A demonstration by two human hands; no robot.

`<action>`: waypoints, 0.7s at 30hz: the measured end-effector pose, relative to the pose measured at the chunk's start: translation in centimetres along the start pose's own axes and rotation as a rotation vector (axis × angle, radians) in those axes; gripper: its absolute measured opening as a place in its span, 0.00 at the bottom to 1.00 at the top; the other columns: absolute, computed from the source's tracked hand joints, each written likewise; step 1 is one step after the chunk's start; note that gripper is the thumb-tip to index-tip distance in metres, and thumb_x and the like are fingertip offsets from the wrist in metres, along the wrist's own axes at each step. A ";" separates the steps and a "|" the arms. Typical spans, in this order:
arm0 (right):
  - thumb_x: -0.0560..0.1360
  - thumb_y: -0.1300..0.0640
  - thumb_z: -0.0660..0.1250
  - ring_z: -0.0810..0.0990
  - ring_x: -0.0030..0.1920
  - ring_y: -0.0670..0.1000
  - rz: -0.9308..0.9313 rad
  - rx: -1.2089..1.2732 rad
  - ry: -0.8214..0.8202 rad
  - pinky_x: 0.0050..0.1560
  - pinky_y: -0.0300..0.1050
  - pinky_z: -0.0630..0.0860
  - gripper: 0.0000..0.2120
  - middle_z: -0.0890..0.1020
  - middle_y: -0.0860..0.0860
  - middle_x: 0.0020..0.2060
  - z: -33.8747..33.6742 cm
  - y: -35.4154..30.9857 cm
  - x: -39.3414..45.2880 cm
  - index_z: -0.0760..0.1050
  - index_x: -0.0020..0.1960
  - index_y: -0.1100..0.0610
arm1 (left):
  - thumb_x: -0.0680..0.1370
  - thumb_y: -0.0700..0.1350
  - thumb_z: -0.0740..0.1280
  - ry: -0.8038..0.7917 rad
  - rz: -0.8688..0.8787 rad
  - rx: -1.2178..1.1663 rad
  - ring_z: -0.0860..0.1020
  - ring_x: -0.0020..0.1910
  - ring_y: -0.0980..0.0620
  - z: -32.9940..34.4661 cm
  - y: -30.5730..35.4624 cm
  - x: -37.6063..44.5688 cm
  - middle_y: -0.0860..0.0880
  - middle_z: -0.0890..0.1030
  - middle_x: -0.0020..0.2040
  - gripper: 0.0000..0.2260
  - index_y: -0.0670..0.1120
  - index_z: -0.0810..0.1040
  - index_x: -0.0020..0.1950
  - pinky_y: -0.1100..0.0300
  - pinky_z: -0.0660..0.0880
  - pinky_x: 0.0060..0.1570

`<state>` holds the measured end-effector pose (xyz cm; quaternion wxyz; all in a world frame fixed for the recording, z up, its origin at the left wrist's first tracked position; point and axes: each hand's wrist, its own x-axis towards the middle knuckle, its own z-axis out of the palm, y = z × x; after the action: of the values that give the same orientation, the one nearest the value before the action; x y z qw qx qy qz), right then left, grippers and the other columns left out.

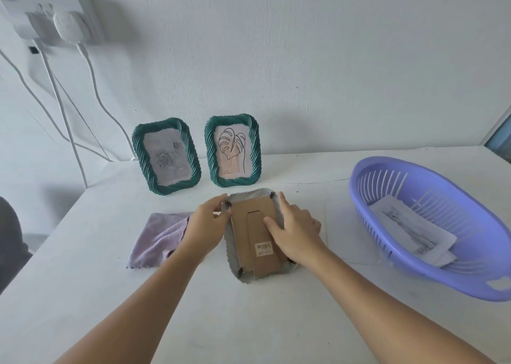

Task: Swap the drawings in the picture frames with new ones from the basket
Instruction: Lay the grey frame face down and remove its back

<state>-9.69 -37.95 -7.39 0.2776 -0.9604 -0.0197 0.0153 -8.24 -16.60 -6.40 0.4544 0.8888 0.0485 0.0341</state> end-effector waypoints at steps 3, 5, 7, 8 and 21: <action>0.80 0.33 0.53 0.66 0.69 0.59 0.027 -0.139 -0.018 0.67 0.58 0.60 0.33 0.70 0.52 0.68 0.0 0.4 0.3 0.53 0.80 0.45 | 0.81 0.46 0.68 -0.040 0.008 0.138 0.79 0.57 0.51 0.5 0.0 0.7 0.51 0.80 0.66 0.20 0.49 0.75 0.74 0.58 0.71 0.61; 0.80 0.32 0.53 0.65 0.69 0.60 0.052 -0.173 -0.055 0.67 0.58 0.60 0.33 0.69 0.54 0.68 0.0 0.5 0.5 0.55 0.79 0.46 | 0.81 0.46 0.68 -0.055 0.019 0.182 0.80 0.56 0.51 0.7 0.0 1.1 0.50 0.79 0.67 0.20 0.48 0.76 0.73 0.57 0.72 0.61; 0.79 0.31 0.54 0.65 0.69 0.60 0.071 -0.172 -0.043 0.67 0.57 0.60 0.32 0.68 0.54 0.66 0.0 0.7 0.5 0.58 0.78 0.45 | 0.81 0.47 0.69 -0.054 0.032 0.196 0.80 0.51 0.53 0.8 0.0 1.3 0.49 0.78 0.66 0.20 0.48 0.75 0.73 0.58 0.73 0.56; 0.78 0.31 0.54 0.65 0.68 0.59 0.078 -0.165 -0.034 0.67 0.57 0.60 0.32 0.68 0.53 0.65 0.1 0.9 0.4 0.59 0.78 0.44 | 0.81 0.48 0.69 -0.049 0.039 0.203 0.79 0.49 0.54 0.8 -0.1 1.3 0.49 0.78 0.65 0.20 0.48 0.75 0.73 0.59 0.72 0.54; 0.77 0.34 0.60 0.79 0.51 0.50 0.192 0.058 0.073 0.54 0.52 0.63 0.16 0.80 0.39 0.43 -0.8 1.6 4.3 0.72 0.45 0.46 | 0.76 0.51 0.75 0.077 -0.099 0.022 0.80 0.43 0.59 2.0 -0.3 2.2 0.56 0.84 0.42 0.06 0.49 0.86 0.49 0.61 0.74 0.43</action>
<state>-5.29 -39.52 -7.70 0.3033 -0.9493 0.0829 0.0074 -5.83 -17.80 -7.76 0.4435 0.8883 0.1103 0.0449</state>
